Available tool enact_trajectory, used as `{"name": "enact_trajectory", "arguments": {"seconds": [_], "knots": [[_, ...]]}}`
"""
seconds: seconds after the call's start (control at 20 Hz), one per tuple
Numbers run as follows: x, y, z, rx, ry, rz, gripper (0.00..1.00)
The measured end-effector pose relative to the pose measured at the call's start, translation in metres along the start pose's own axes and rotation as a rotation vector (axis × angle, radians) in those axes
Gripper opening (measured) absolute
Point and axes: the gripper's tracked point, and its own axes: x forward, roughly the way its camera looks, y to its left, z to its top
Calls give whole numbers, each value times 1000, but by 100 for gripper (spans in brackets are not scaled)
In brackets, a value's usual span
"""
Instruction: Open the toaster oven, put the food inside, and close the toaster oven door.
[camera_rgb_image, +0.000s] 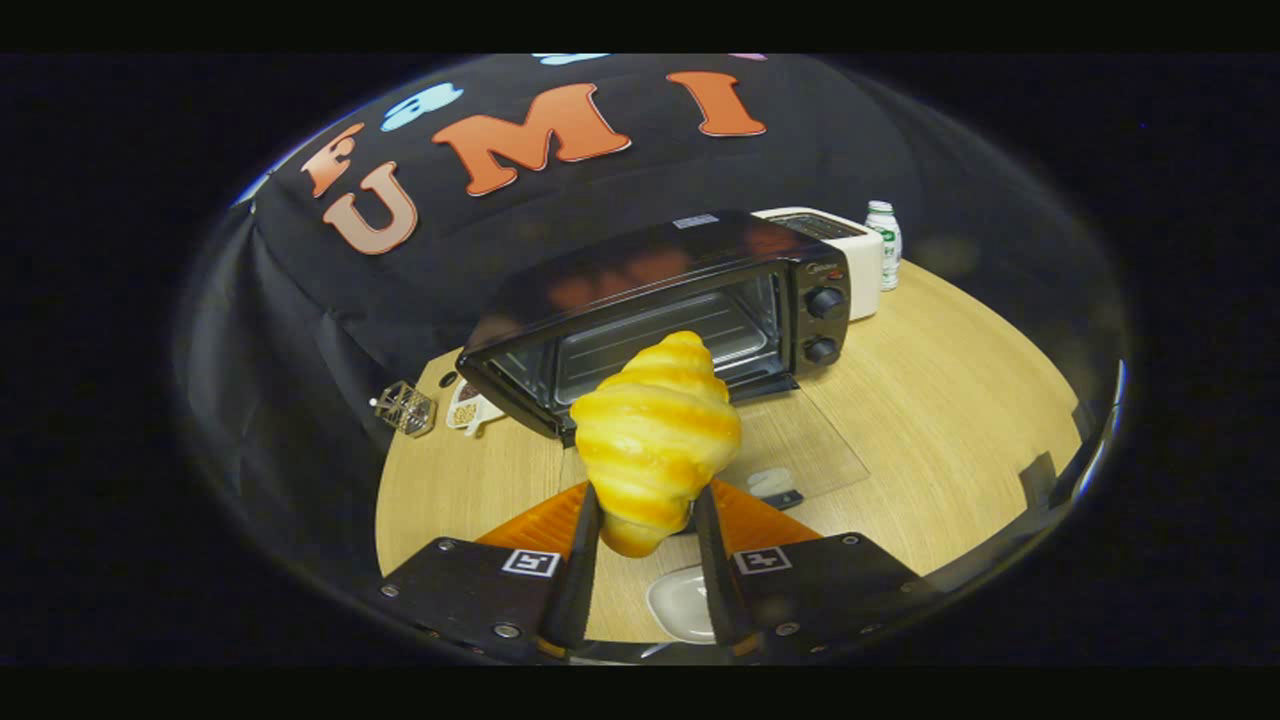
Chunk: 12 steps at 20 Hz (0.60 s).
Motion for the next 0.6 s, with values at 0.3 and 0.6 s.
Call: {"name": "enact_trajectory", "arguments": {"seconds": [0.3,0.6], "knots": [[65,12,22,143,-12,67,48],[113,26,44,274,-61,114,49]]}}
